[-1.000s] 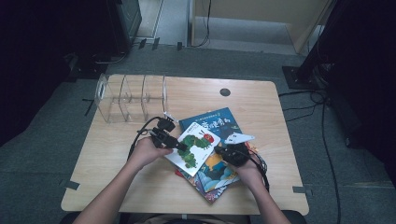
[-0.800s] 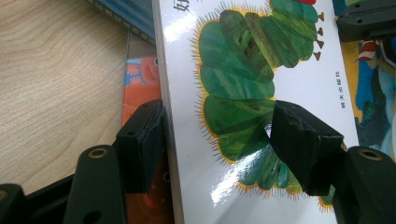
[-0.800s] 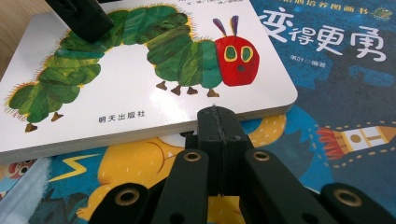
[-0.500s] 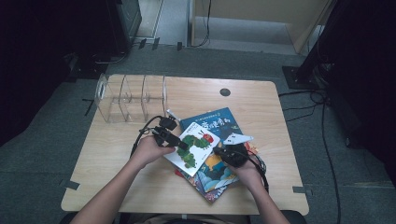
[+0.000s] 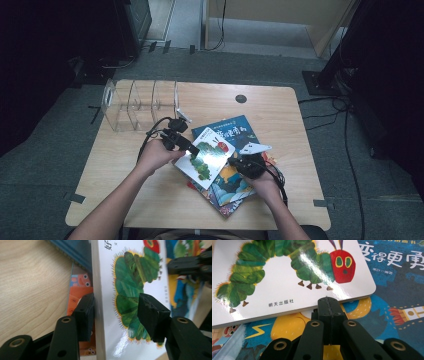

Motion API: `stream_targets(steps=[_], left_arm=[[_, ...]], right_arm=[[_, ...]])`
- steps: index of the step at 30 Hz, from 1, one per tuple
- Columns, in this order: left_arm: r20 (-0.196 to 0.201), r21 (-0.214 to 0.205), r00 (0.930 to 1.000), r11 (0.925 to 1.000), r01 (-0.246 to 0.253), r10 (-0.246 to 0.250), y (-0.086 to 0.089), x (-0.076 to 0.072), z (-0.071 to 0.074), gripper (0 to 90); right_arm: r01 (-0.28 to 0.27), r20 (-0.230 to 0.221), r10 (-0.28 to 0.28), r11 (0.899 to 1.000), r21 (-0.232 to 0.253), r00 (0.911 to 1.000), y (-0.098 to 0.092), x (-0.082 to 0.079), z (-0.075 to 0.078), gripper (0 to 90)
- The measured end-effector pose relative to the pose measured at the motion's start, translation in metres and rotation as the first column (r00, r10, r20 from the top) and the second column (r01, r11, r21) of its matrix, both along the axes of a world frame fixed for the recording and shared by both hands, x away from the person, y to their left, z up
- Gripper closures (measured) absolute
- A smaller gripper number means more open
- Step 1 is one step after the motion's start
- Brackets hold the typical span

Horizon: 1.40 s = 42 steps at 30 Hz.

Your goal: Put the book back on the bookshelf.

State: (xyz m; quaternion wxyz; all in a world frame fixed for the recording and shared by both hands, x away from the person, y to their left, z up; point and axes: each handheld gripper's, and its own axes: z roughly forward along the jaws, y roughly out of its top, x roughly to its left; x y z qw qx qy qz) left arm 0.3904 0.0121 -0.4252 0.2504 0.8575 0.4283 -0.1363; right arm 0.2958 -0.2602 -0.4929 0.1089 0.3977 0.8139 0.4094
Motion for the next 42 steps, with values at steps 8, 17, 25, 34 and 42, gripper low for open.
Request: stream_targets(steps=[8, 17, 25, 34, 42], left_arm=[[-0.009, -0.068, 0.9993, 0.9970, 0.036, -0.036, -0.012, -0.002, 0.026, 56.6], [-0.039, -0.029, 0.9974, 0.9977, 0.060, -0.062, -0.032, 0.000, 0.034, 64.8], [-0.075, 0.004, 0.9950, 0.9977, 0.067, -0.066, -0.044, 0.004, 0.031, 67.2], [-0.100, 0.013, 0.9922, 0.9970, 0.076, -0.075, -0.047, 0.007, 0.032, 74.3], [-0.064, 0.084, 0.9912, 0.9891, 0.121, -0.116, -0.046, 0.005, 0.046, 77.8]], right_arm=[[0.002, -0.004, -0.002, 1.000, 0.015, 1.0000, 0.003, 0.002, -0.001, 90.0], [-0.015, 0.005, 0.015, 1.000, 0.014, 0.9999, 0.008, 0.003, -0.001, 88.5], [-0.023, 0.019, 0.022, 0.999, 0.036, 0.9996, 0.008, 0.003, -0.001, 85.0], [-0.025, 0.008, 0.025, 0.999, 0.036, 0.9997, 0.006, 0.004, -0.001, 74.0], [-0.053, 0.028, 0.053, 0.999, 0.009, 0.9982, 0.010, 0.002, -0.001, 65.0]])
